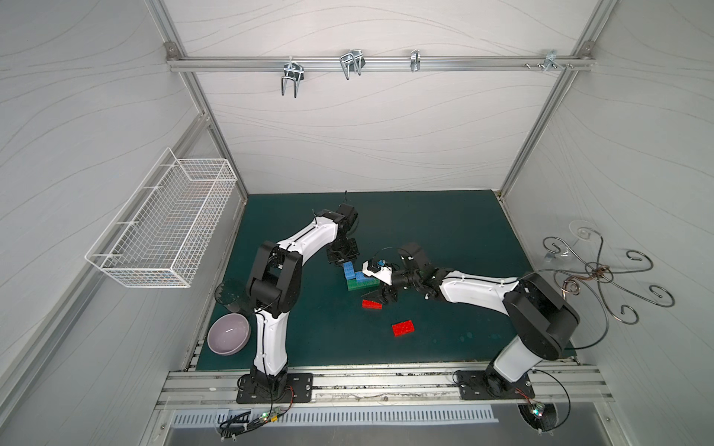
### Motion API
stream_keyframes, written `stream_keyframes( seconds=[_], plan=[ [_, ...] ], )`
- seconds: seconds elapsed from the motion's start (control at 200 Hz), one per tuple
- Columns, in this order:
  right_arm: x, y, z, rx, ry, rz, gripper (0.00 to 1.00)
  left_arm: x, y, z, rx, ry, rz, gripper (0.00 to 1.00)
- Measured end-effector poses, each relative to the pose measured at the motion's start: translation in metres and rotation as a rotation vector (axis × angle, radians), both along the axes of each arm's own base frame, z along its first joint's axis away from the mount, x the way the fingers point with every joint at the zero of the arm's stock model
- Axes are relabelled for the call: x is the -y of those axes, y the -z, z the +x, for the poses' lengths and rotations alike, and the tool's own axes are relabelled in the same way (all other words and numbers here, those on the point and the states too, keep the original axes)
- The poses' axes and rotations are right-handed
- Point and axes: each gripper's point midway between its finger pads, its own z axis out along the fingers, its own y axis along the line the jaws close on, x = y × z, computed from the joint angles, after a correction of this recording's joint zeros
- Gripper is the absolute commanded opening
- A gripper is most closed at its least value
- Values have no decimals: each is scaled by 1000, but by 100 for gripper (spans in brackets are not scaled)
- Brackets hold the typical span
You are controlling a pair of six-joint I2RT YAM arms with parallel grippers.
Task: Assemble a small pinwheel with lego
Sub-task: Assemble the lego brick with the lego brick.
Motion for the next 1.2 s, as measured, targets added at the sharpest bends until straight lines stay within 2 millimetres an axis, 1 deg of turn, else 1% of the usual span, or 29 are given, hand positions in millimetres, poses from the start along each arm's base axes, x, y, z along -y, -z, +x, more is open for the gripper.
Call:
stream_keyframes(
  seconds=[0.09, 0.25, 0.365, 0.525, 0.705, 0.935, 1.03, 1.12, 1.2],
  plan=[
    [-6, 6, 1, -9, -28, 10, 76, 2, 2, 0, -5, 5, 5, 16],
    [-12, 17, 1, -22, -47, 23, 77, -1, 7, -2, -16, 5, 27, 15],
    [-16, 17, 4, -18, -53, 39, 78, -2, 7, -4, -23, 6, 36, 15],
    [-27, 21, 12, -14, -65, 56, 78, -1, 5, -3, -23, 7, 43, 15],
    [-33, 23, 16, -14, -76, 69, 78, -1, 5, -3, -23, 5, 47, 14],
    [-37, 26, 21, -8, -72, 76, 77, 4, 7, -6, -25, 13, 53, 14],
    [-37, 27, 27, 2, -47, 61, 77, 6, 10, -8, -31, 19, 58, 13],
    [-37, 27, 32, -13, -19, 41, 78, 6, 10, -8, -32, 19, 59, 14],
    [-34, 26, 31, -53, 5, 37, 78, 6, 10, -8, -32, 18, 59, 13]
  ],
)
